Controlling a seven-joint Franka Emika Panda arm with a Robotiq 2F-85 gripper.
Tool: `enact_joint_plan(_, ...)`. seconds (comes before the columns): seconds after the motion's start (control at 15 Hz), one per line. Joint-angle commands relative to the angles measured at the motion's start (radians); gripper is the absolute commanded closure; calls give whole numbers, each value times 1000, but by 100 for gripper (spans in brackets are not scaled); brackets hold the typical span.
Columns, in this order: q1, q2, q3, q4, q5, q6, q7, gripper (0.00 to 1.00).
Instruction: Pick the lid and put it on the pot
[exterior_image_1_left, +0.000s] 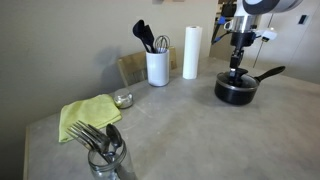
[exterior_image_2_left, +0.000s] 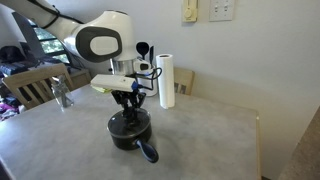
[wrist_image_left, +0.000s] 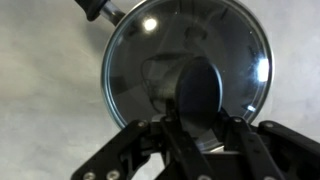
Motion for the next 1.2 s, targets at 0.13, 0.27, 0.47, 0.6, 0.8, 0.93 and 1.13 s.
enact_joint_plan(0.13,-21,-23,23,-77,-5,120,-66,88)
enact_joint_plan(0.27,-20,-29,22,-84,-7,124,-70,38)
enact_joint_plan(0.47,-8,-58,14,-90,-31,82,-56,25)
enact_joint_plan(0.6,-7,-99,19,-100,-31,57,-61,11)
enact_joint_plan(0.8,1,-168,27,-115,-23,49,-69,0)
enact_joint_plan(0.93,17,-196,21,-111,-34,24,-46,0)
enact_joint_plan(1.13,26,-178,16,-80,-18,16,-44,0)
